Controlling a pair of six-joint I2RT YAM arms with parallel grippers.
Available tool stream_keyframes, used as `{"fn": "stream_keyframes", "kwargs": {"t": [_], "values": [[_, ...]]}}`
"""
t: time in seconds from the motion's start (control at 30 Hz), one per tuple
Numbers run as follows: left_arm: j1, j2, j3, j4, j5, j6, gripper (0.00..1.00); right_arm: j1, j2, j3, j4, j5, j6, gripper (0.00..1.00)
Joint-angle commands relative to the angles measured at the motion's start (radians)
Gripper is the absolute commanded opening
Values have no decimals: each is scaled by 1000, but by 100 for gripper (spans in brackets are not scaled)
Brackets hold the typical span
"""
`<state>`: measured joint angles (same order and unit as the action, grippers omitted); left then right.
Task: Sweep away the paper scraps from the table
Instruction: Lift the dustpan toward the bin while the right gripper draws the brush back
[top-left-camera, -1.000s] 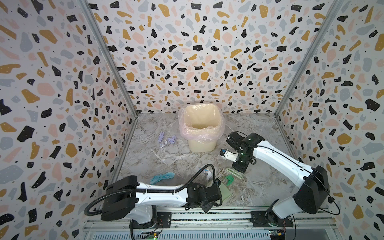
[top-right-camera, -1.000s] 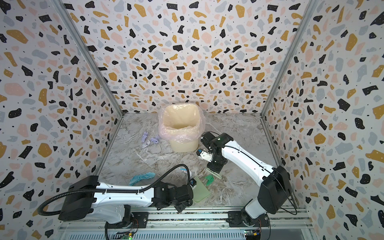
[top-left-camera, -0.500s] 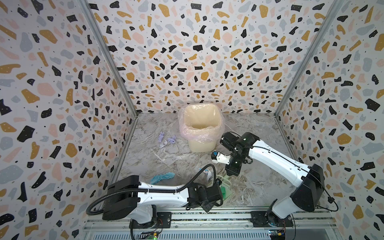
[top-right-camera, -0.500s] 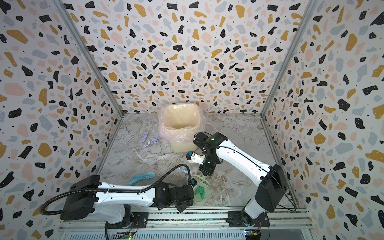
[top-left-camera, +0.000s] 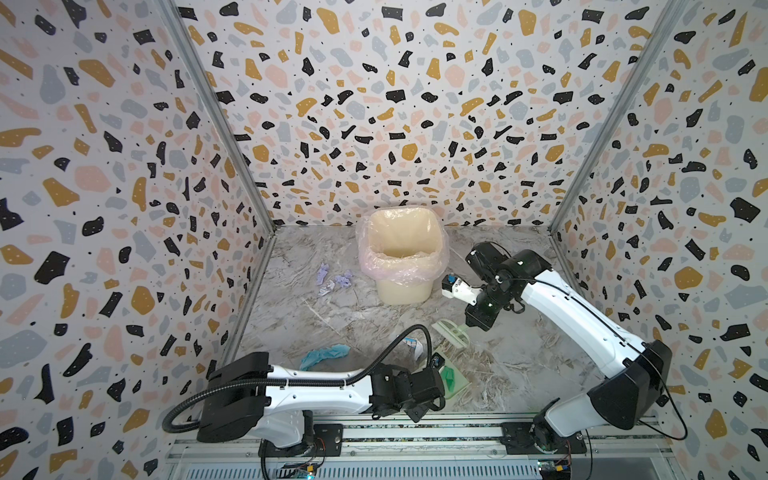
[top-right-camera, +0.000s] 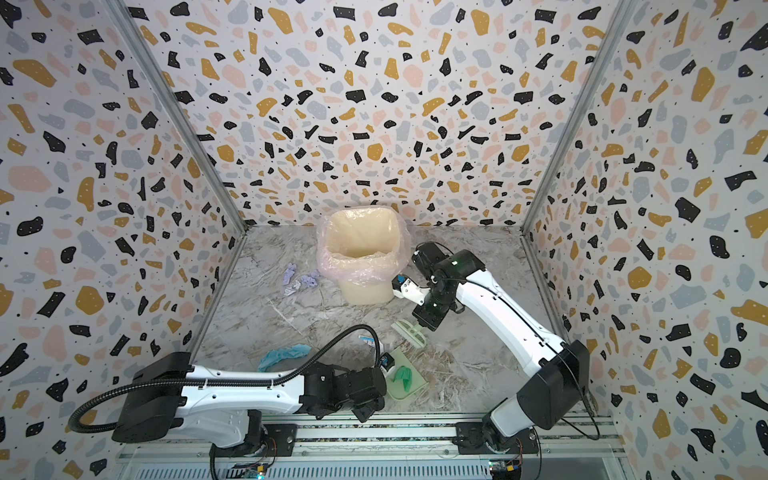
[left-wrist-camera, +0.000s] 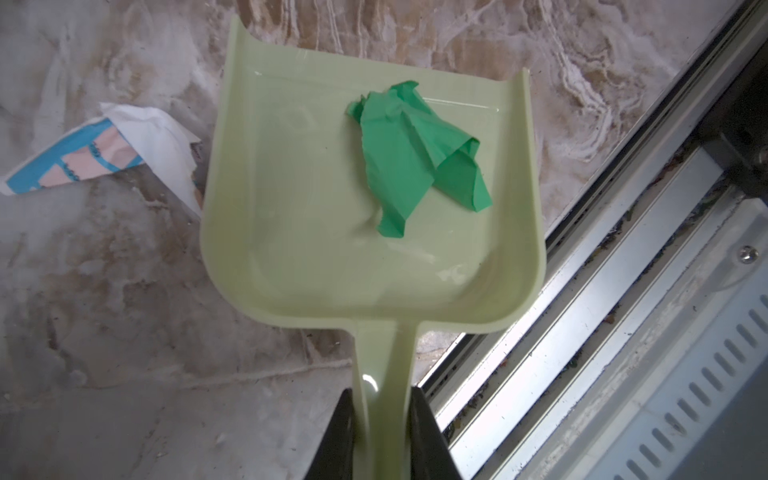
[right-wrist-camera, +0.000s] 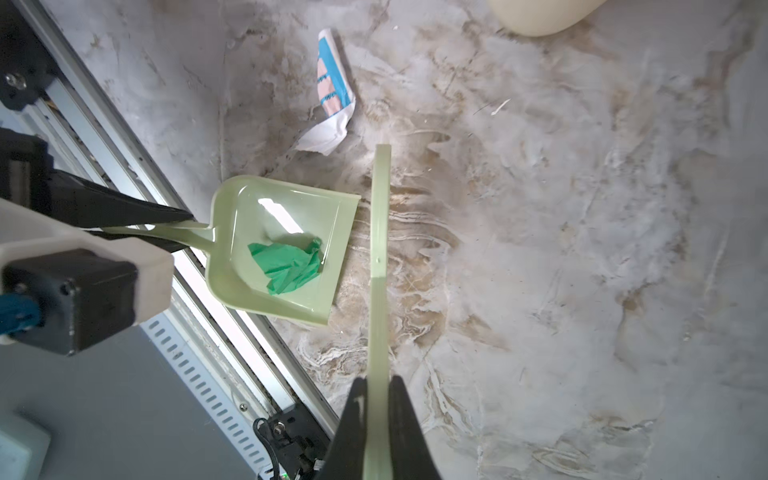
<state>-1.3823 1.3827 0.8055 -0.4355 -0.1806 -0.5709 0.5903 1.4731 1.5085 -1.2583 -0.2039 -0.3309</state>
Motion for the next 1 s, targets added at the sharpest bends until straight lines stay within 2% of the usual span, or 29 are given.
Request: {"fn": "stream_keyframes", "kwargs": {"t": [0.0, 0.1, 0.23, 0.33, 0.5, 0.67, 0.97], "values": [[-4, -52, 33, 17, -45, 10, 0, -66, -69, 21, 27, 13, 6, 0], [-3, -103, 55, -10, -74, 8, 0, -153, -119, 6, 85, -41, 9, 0], [4, -160, 107, -84, -120, 7, 0, -219, -180, -32, 170, -108, 34, 0], [21, -188, 164, -162, -147, 4, 0, -263, -210, -84, 235, -139, 100, 0], [38, -227, 258, -281, -193, -10, 0, -331, -205, -144, 248, -152, 185, 0], [52, -256, 363, -423, -273, -35, 0, -405, -231, -223, 289, -298, 235, 0], [108, -283, 582, -660, -369, -52, 0, -494, -289, -362, 361, -326, 354, 0]]}}
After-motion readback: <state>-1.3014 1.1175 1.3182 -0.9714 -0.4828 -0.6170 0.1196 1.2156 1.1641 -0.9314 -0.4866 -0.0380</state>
